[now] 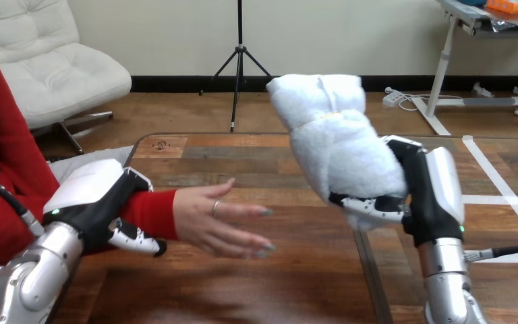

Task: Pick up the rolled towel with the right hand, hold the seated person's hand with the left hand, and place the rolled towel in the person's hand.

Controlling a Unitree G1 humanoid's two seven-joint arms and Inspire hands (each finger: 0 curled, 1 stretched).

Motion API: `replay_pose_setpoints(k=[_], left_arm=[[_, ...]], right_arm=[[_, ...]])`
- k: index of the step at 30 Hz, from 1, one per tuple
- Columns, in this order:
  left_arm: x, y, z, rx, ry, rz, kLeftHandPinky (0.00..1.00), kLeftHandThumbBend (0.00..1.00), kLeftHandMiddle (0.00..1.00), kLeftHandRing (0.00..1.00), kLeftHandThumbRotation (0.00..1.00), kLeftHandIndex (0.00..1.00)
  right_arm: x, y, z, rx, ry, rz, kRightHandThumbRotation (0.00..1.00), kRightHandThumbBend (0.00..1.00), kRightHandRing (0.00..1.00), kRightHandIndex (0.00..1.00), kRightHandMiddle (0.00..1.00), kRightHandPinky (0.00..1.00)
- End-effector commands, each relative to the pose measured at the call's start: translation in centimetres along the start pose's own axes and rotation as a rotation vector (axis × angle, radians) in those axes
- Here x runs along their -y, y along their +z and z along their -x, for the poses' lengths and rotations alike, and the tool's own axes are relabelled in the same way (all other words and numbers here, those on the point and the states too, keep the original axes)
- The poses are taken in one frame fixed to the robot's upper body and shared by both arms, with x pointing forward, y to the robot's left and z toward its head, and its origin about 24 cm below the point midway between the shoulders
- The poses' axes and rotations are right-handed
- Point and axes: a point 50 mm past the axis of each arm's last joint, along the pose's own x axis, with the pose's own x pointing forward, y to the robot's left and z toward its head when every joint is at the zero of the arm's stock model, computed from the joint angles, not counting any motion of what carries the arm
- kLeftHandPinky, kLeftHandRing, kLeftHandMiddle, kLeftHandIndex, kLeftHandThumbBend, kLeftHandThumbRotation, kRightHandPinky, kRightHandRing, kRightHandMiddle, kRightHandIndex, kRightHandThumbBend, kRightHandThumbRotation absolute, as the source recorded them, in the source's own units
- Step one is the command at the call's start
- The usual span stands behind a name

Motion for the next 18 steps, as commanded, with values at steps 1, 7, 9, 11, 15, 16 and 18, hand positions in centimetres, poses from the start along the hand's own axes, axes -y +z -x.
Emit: replay_pose_setpoints(k=[1, 7, 9, 11, 15, 16, 18], left_arm=[[-7.9, 5.1, -2.5, 0.201, 0.317, 0.002, 0.23, 0.76, 0.34, 0.28, 0.0, 0.34], [-7.9, 5.2, -2.7, 0.202, 0.32, 0.006, 0.22, 0.74, 0.34, 0.27, 0.0, 0.34], [-8.0, 5.3, -2.7, 0.201, 0.322, 0.009, 0.22, 0.73, 0.34, 0.27, 0.0, 0.34], [-8.1, 5.5, -2.7, 0.203, 0.323, 0.012, 0.22, 0.73, 0.34, 0.27, 0.0, 0.34], [-8.1, 5.6, -2.8, 0.214, 0.33, 0.021, 0.21, 0.72, 0.34, 0.26, 0.0, 0.34], [-8.2, 5.6, -2.8, 0.216, 0.331, 0.023, 0.21, 0.72, 0.34, 0.26, 0.0, 0.34], [-8.2, 5.7, -2.8, 0.217, 0.332, 0.027, 0.21, 0.72, 0.34, 0.26, 0.0, 0.34]], right_arm=[[0.1, 2.1, -2.4, 0.074, -0.067, -0.055, 0.0, 0.74, 0.38, 0.45, 0.43, 0.31], [-0.3, 2.2, -2.4, 0.075, -0.057, -0.067, 0.0, 0.74, 0.38, 0.45, 0.43, 0.32], [-0.4, 2.2, -2.3, 0.073, -0.054, -0.071, 0.0, 0.74, 0.38, 0.45, 0.43, 0.32], [-0.6, 2.2, -2.3, 0.071, -0.05, -0.073, 0.0, 0.74, 0.38, 0.45, 0.43, 0.32], [-0.9, 2.3, -2.3, 0.065, -0.041, -0.078, 0.0, 0.73, 0.38, 0.45, 0.43, 0.32], [-0.9, 2.3, -2.3, 0.064, -0.039, -0.079, 0.0, 0.73, 0.38, 0.45, 0.43, 0.32], [-1.0, 2.3, -2.2, 0.058, -0.034, -0.082, 0.0, 0.73, 0.38, 0.45, 0.43, 0.32]])
